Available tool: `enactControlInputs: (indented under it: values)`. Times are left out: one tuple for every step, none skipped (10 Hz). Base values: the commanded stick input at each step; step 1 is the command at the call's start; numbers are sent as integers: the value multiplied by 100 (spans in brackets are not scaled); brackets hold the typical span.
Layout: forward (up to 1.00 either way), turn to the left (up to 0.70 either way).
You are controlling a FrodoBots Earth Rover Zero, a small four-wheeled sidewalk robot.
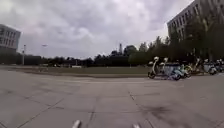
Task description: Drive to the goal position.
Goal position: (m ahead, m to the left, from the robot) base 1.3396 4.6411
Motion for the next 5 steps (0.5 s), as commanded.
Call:
enactControlInputs:
  values:
    - [0,85]
    - [0,85]
    - [0,85]
    - [0,85]
    - [0,85]
